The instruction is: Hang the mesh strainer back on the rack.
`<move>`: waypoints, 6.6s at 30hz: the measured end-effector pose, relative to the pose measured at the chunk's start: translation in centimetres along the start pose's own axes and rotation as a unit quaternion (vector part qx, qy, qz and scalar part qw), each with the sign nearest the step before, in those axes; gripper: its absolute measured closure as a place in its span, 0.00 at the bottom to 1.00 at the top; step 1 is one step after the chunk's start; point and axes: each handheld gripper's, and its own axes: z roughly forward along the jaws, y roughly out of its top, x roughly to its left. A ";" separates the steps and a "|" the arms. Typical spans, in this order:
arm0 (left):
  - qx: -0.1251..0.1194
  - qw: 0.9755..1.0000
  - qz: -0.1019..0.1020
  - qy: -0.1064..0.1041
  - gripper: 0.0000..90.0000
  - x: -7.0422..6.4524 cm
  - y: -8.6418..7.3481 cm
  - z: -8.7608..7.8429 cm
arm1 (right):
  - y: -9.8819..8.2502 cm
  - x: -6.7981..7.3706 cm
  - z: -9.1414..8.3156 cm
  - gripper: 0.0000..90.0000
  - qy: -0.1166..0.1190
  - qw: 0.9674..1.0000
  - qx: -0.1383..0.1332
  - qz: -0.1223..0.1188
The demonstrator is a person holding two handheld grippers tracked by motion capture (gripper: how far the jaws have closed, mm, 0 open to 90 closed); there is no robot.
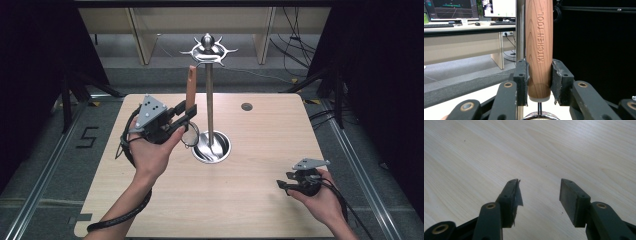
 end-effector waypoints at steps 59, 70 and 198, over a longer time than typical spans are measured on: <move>0.018 0.999 0.009 0.032 0.75 0.6 1.3 2.8 | 0.0 0.0 0.1 0.56 0.002 1.000 0.003 0.000; 0.029 0.999 0.012 0.032 0.75 0.7 1.4 3.7 | 0.0 -0.1 0.0 0.56 0.001 1.000 0.004 -0.002; 0.094 0.994 -0.042 0.041 0.43 6.1 -5.9 -5.4 | -0.1 0.4 0.5 0.54 0.004 0.999 -0.013 0.033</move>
